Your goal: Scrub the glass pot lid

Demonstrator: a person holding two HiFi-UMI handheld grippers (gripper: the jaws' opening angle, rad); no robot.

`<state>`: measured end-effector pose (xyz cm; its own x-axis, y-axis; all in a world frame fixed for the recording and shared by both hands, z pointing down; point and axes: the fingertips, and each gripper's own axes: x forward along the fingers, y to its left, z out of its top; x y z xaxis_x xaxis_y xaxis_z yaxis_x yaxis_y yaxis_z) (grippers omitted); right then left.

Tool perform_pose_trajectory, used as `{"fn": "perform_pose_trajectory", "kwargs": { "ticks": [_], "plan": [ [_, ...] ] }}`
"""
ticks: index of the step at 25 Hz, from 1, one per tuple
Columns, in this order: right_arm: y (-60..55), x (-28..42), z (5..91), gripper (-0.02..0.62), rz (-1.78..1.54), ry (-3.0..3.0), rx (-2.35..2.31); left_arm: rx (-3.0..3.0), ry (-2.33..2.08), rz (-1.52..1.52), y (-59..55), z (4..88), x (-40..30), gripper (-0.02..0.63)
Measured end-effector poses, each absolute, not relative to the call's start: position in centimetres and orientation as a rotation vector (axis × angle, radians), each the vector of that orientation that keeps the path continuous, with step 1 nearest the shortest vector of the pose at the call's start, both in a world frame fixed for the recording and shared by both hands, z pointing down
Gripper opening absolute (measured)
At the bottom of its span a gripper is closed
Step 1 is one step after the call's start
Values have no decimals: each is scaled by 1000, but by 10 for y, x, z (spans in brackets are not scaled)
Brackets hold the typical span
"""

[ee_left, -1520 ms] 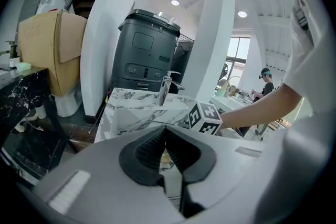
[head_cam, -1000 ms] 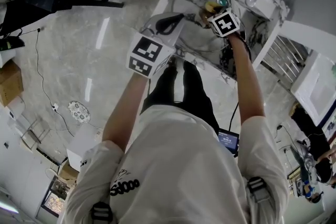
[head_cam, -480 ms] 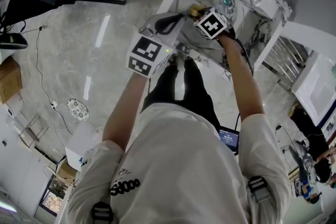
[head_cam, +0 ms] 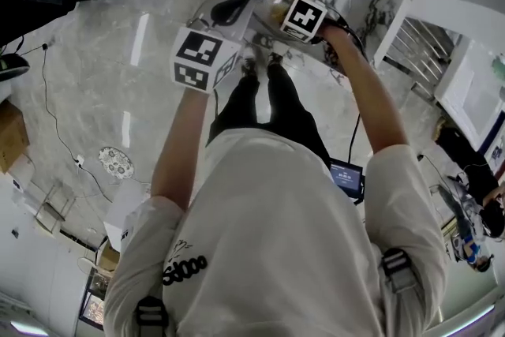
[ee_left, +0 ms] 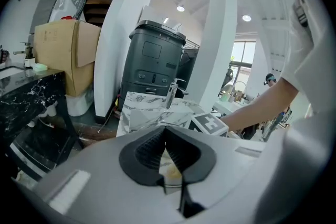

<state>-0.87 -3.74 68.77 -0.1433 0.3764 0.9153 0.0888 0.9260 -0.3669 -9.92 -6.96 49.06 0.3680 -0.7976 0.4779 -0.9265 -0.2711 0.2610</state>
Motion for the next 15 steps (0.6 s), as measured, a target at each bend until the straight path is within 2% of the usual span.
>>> {"fn": "perform_pose_trajectory", "kwargs": {
  "ticks": [8,15],
  "plan": [
    [-23,50,667,52,193,-1582,-392,2179,-1474,345,-61,482,-95,11],
    [-59,65,615,51,217,-1776,-118,2268,-1429,330,-61,462,-80,11]
  ]
}}
